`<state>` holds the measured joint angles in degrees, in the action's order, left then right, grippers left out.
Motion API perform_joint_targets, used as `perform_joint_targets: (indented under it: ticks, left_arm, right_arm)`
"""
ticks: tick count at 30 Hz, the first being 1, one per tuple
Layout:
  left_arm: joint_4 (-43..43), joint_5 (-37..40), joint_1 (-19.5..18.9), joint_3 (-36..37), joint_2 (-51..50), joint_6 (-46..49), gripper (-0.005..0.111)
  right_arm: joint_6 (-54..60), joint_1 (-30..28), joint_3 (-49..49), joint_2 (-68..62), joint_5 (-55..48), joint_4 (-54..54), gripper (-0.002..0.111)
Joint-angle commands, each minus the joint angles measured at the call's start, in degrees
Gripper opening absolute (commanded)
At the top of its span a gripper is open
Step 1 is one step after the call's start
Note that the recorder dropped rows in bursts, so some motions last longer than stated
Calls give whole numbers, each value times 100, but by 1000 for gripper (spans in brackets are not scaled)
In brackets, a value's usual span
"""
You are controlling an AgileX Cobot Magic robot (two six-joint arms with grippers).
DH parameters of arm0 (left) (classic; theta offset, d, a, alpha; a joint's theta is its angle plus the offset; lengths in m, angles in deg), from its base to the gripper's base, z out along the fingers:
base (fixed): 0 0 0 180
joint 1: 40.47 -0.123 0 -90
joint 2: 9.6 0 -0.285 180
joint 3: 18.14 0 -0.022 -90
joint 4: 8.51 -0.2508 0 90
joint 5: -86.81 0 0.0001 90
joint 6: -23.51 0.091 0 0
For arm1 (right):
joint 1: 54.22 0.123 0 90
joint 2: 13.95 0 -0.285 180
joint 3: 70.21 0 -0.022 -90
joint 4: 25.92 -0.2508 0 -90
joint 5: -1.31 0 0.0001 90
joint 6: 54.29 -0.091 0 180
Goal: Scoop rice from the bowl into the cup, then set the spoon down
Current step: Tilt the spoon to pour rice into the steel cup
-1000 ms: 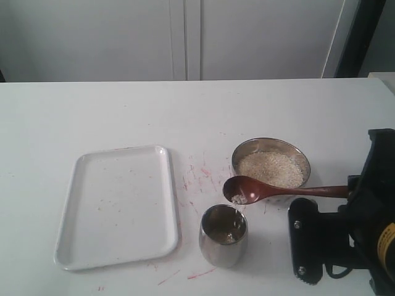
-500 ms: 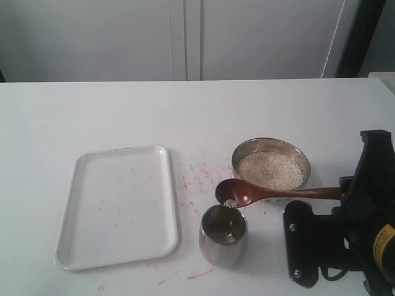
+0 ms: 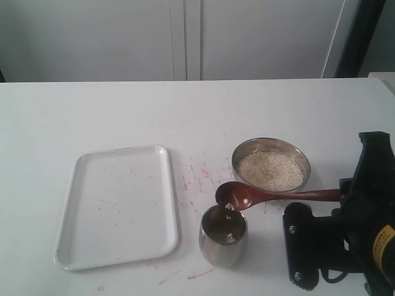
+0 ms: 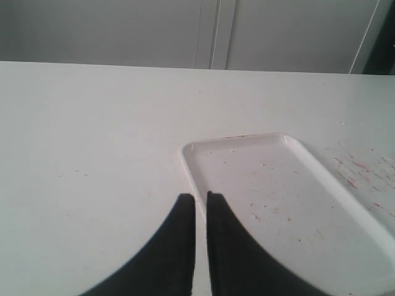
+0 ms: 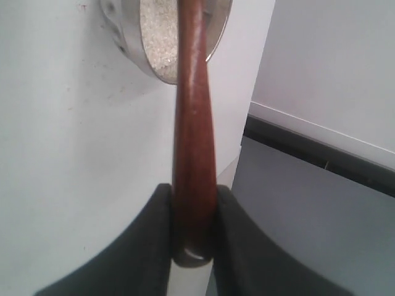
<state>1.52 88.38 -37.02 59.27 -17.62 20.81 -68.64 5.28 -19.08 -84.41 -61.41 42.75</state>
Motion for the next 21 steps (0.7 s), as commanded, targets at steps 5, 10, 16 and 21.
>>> perform_joint_targets:
  ticks: [5, 10, 16, 21]
  left_arm:
    - [53, -21, 13, -19, 24, -11, 14]
    - [53, -21, 13, -19, 24, -11, 14]
    - [53, -21, 13, -19, 24, -11, 14]
    - [53, -21, 13, -19, 24, -11, 14]
  right_arm:
    - [-92, 10, 18, -3, 38, -10, 0]
    - [148, 10, 18, -3, 11, -121, 0]
    - [306, 10, 18, -3, 156, -384, 0]
    - [-142, 10, 18, -3, 1, -71, 0]
